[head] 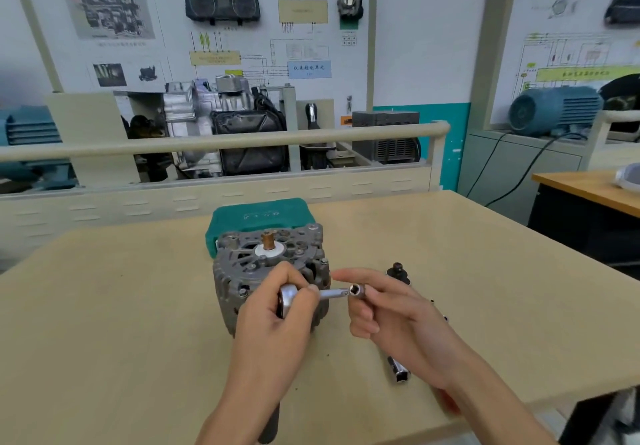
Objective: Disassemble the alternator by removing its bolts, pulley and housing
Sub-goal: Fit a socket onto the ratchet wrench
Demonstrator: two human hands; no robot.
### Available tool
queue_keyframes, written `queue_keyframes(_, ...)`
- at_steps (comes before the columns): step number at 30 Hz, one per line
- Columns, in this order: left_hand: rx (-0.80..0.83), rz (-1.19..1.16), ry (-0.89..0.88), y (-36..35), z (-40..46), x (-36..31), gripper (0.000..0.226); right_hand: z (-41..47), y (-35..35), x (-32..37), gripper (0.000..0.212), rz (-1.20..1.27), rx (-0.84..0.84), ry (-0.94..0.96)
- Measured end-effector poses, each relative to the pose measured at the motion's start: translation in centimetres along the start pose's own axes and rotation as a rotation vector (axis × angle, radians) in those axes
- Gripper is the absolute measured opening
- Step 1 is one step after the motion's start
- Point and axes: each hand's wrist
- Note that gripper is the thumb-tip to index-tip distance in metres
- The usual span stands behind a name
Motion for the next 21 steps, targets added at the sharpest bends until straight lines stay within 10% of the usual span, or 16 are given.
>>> queue_keyframes(21, 0.086, 0.023, -0.063, 1.2, 0.0, -0.6, 0.018, -0.3, -1.4, -1.1, 0.012, -0.424, -0.045, 0.187)
Point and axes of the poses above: each hand's wrist, its own z-axis towards the middle knuckle, its own y-axis out of the back of the hand, x = y × z, and after that the axes turned 5 degrees about y, right-handed
